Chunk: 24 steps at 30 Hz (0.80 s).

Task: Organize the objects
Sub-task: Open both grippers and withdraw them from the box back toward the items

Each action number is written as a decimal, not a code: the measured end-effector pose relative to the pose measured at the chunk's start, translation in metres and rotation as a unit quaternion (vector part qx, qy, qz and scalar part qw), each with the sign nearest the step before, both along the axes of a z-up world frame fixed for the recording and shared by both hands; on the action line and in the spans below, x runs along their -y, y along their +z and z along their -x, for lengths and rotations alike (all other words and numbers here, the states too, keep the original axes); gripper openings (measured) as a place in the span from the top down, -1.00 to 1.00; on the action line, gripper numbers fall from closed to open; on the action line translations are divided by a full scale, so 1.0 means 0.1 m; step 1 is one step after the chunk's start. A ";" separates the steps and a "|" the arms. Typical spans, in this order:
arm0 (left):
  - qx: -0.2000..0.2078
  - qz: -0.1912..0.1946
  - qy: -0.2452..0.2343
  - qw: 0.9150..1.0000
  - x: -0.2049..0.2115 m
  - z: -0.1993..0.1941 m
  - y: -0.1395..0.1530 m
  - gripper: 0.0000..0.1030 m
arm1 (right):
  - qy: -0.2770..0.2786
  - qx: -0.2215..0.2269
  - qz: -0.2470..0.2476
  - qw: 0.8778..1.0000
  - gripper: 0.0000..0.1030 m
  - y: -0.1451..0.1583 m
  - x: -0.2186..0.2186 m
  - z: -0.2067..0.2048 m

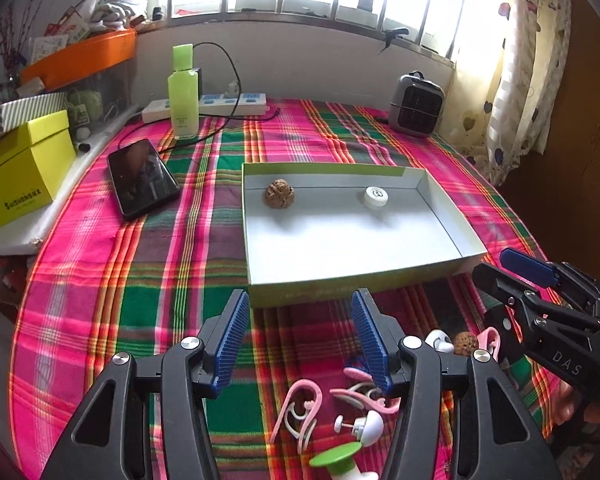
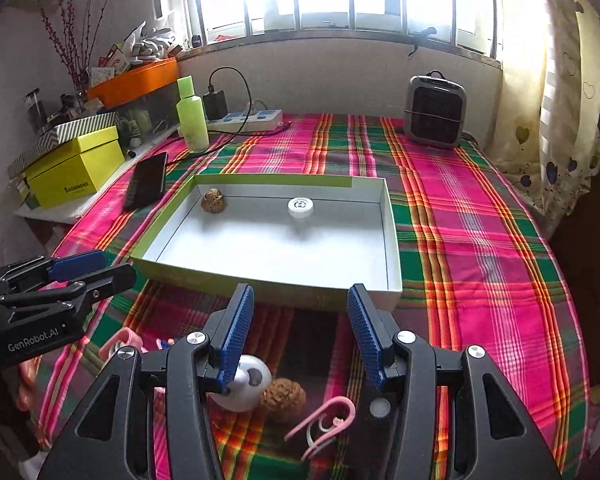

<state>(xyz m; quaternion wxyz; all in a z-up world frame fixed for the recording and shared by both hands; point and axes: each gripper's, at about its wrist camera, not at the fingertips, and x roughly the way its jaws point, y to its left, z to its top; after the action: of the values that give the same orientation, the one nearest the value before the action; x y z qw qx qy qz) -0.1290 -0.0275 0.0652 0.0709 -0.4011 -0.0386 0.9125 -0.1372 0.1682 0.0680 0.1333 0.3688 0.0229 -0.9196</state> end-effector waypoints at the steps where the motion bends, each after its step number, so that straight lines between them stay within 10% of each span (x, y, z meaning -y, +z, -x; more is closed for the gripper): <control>1: -0.001 0.006 0.004 1.000 0.00 -0.05 -0.01 -0.03 | 0.002 -0.004 -0.006 1.000 0.02 -0.01 -0.02 -0.05; 24: 0.035 -0.030 -0.032 0.998 -0.01 -0.78 -0.34 -0.08 | -0.024 0.003 0.025 0.999 0.02 -0.24 -0.53 -0.58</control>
<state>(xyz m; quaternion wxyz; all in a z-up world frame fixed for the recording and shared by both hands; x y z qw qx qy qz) -0.0513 -0.0270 0.0313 0.1109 -0.4318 -0.0557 0.8934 -0.0788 0.2210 0.0437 0.1200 0.3689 -0.0093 -0.9216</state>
